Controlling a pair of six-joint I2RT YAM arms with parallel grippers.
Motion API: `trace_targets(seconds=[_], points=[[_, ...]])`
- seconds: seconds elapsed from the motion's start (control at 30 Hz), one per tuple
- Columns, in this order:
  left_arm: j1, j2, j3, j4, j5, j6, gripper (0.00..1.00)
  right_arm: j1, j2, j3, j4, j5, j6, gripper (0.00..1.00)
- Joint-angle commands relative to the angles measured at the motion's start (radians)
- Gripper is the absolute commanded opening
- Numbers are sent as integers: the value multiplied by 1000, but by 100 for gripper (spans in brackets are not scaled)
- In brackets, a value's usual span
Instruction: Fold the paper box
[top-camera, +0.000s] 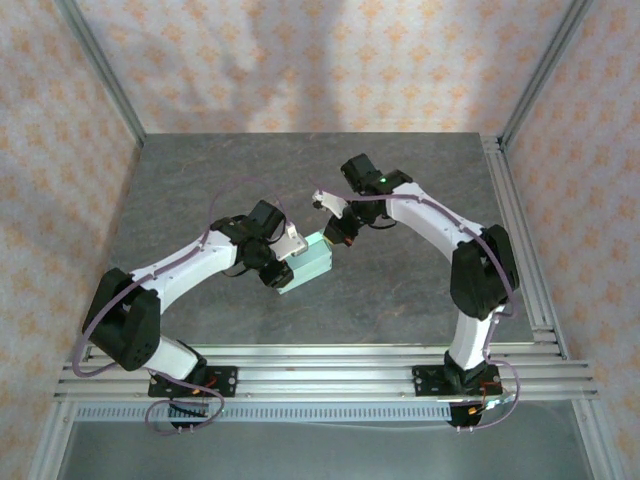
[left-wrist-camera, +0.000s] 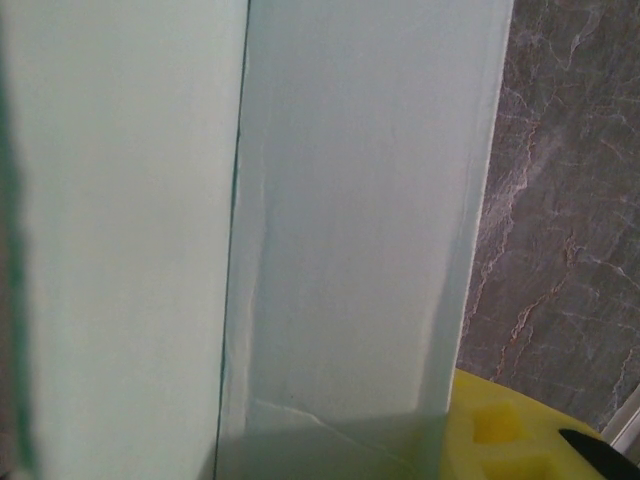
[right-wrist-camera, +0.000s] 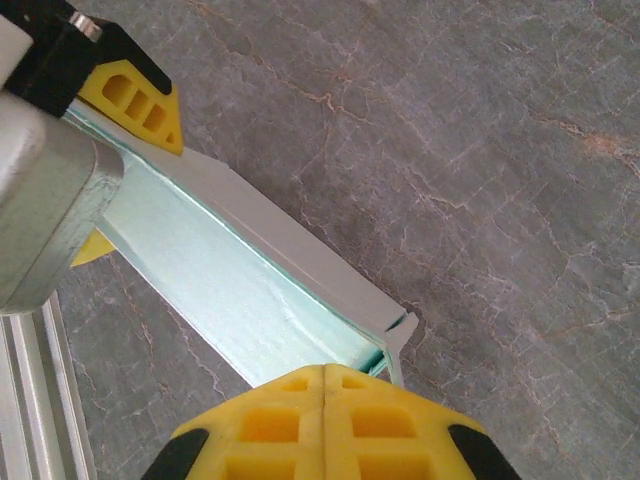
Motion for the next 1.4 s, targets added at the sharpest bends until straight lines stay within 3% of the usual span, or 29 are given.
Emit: trace_targets(seconds=[0.0, 0.17, 0.2, 0.27, 0.33, 0.57, 0.67, 1.17, 1.3, 1.37], points=[[2, 19, 10, -47, -20, 9, 29, 7, -5, 32, -30, 13, 6, 0], [3, 11, 9, -38, -17, -1, 32, 9, -51, -12, 30, 43, 84, 0], [2, 11, 8, -37, -15, 0, 32, 10, -65, -30, 51, 55, 95, 7], [2, 15, 9, -38, -16, 0, 32, 11, -93, -68, 109, 98, 137, 33], [1, 19, 11, -42, -16, -1, 32, 10, -108, -79, 125, 125, 148, 46], [1, 18, 10, -44, -16, -4, 32, 5, -93, -49, 95, 125, 141, 65], [1, 19, 9, -45, -15, -5, 32, 4, -68, -25, 56, 112, 92, 68], [2, 15, 14, -54, -14, -7, 32, 4, 14, 74, -51, 85, 26, 30], [0, 16, 17, -56, -11, -7, 32, 5, 20, 85, -60, 89, 26, 5], [0, 16, 17, -55, -13, -9, 32, 5, 21, 93, -70, 83, 29, 0]])
